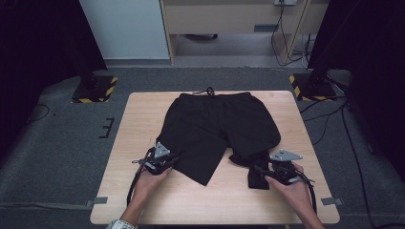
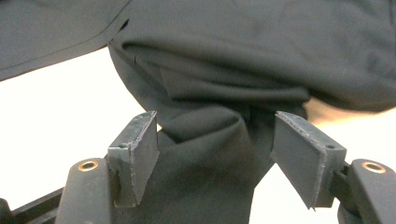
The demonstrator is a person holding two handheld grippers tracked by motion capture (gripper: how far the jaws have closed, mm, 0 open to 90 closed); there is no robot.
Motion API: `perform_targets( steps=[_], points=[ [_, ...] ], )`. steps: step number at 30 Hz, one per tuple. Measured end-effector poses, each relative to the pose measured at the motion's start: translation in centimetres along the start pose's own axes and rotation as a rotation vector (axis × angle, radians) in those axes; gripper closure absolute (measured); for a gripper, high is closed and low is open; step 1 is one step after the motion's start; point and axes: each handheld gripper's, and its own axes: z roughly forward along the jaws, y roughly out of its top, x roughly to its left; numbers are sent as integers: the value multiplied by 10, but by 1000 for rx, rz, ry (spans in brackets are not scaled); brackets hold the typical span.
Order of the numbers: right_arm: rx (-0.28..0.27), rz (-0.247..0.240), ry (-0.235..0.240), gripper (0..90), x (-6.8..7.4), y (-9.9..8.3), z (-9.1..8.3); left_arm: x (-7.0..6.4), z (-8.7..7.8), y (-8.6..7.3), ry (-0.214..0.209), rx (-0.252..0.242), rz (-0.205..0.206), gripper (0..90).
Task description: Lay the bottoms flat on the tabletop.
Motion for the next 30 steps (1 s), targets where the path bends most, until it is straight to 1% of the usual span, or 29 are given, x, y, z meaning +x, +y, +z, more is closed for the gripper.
perform_targets(
  steps=[2,3,6,7,9,11,12,13,15,16,17,18,19,20,21,22,23,24,25,29,30],
  points=[
    [11,7,-4,320,0,-2,0,-4,-5,-2,0,19,13,826],
    [1,8,-13,326,-2,-3,-1,-6,-10,-4,0,35,27,852],
    [1,4,-22,326,-3,-4,-3,-10,-23,-13,-11,57,34,858],
    [0,1,-24,328,-3,-5,-3,-11,-30,-18,-12,66,38,859],
    [0,0,-18,328,-4,-7,-3,-12,-41,-26,-15,81,29,860],
    [2,14,-20,326,-3,-8,-4,-14,-49,-31,-14,93,19,861],
    [2,14,-20,326,-3,-8,-4,-14,-53,-34,-6,101,15,861],
    [0,8,-23,326,-3,-7,-4,-16,-57,-35,3,119,21,860],
    [-5,8,-26,325,-4,-7,-5,-19,-63,-38,32,143,45,852],
    [-5,9,-27,325,-4,-7,-5,-21,-65,-39,39,146,56,834],
    [-5,13,-28,324,-4,-8,-5,-22,-66,-40,43,138,54,787],
    [-4,17,-27,323,-5,-8,-5,-22,-66,-40,46,129,49,709],
    [-2,18,-27,322,-5,-8,-5,-21,-65,-40,55,103,33,622],
    [-1,19,-29,319,-5,-8,-5,-20,-64,-39,54,81,26,515],
    [-1,19,-30,316,-5,-9,-4,-18,-63,-37,53,56,19,446],
    [0,23,-30,313,-5,-9,-4,-18,-62,-36,55,41,13,390],
    [1,31,-29,311,-5,-9,-4,-16,-61,-34,58,24,8,359],
    [2,28,-30,308,-5,-9,-4,-16,-59,-33,58,17,7,324],
    [3,29,-29,306,-5,-9,-4,-15,-57,-32,58,10,6,318],
    [11,23,-30,298,-5,-9,-2,-12,-47,-30,63,23,12,305],
    [12,21,-31,296,-5,-9,-2,-11,-44,-29,67,24,8,299]
  ],
)
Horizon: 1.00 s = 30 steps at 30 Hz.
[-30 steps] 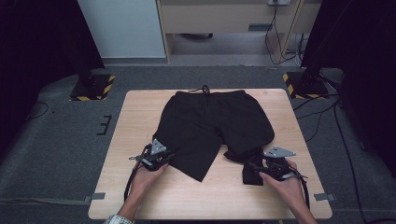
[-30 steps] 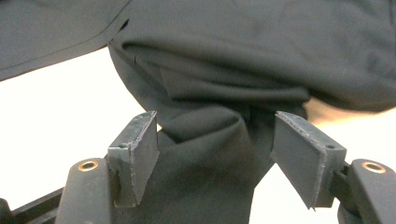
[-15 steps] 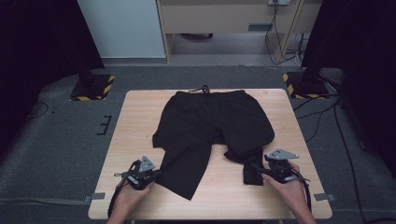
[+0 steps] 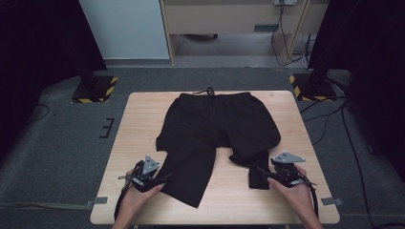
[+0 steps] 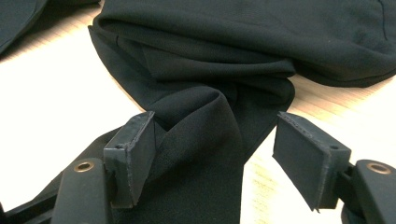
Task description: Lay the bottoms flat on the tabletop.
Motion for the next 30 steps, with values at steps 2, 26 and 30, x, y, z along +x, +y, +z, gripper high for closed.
perform_targets(
  steps=[2,26,30],
  points=[
    [-2,4,0,294,0,0,0,2,4,1,11,3,-3,293],
    [4,6,5,284,1,0,0,1,3,1,-92,34,3,657],
    [3,4,5,284,1,0,0,-1,1,1,-102,49,20,758]
  ],
)
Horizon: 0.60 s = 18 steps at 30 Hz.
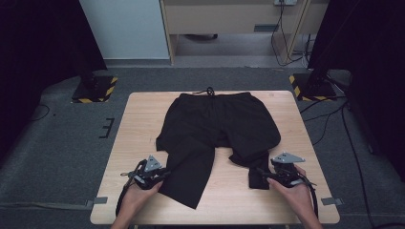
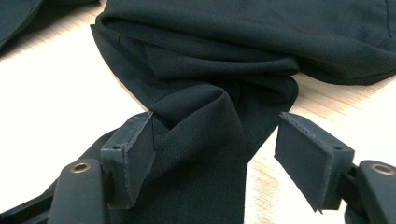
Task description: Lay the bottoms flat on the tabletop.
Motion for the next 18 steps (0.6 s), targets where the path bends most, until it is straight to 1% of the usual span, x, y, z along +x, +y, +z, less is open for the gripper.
perform_targets(
  steps=[3,5,6,12,15,18],
  points=[
    [1,2,-1,283,0,0,0,-1,-3,-1,-6,15,12,812],
    [1,2,-1,283,0,0,0,-2,-6,-3,-10,24,20,832],
    [2,2,0,283,0,0,-1,-4,-9,-6,-17,31,25,838],
    [-6,9,-2,281,-1,0,-2,-7,-26,-18,-36,75,26,872],
    [-8,2,-5,281,-2,0,-3,-10,-33,-22,-42,92,34,876],
    [-9,6,-6,280,-2,0,-4,-13,-41,-28,-39,107,45,878]
  ],
)
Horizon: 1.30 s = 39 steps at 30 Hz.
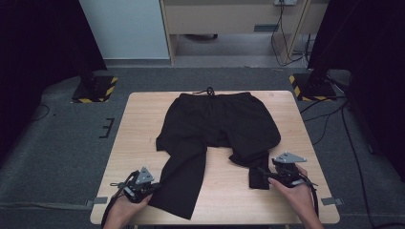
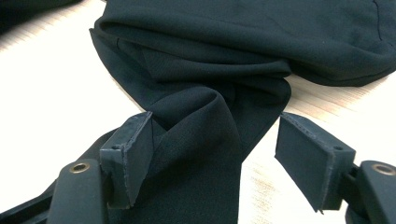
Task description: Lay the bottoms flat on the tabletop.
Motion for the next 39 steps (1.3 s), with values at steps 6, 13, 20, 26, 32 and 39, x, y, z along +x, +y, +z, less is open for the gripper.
perform_targets(
  steps=[6,13,20,26,32,39],
  points=[
    [0,-1,-3,277,0,0,0,-2,-11,-10,25,-66,-4,756],
    [1,9,0,266,0,0,3,14,-7,12,78,-279,-76,329],
    [-7,-1,4,232,3,1,2,24,29,42,95,-253,-60,269],
    [-4,-20,10,197,7,-4,-3,26,50,55,103,-215,-34,281],
    [-16,-18,9,297,7,-11,-16,30,61,60,73,-185,-32,425],
    [0,-28,27,317,12,-14,-14,26,58,58,64,-117,8,743]
  ],
)
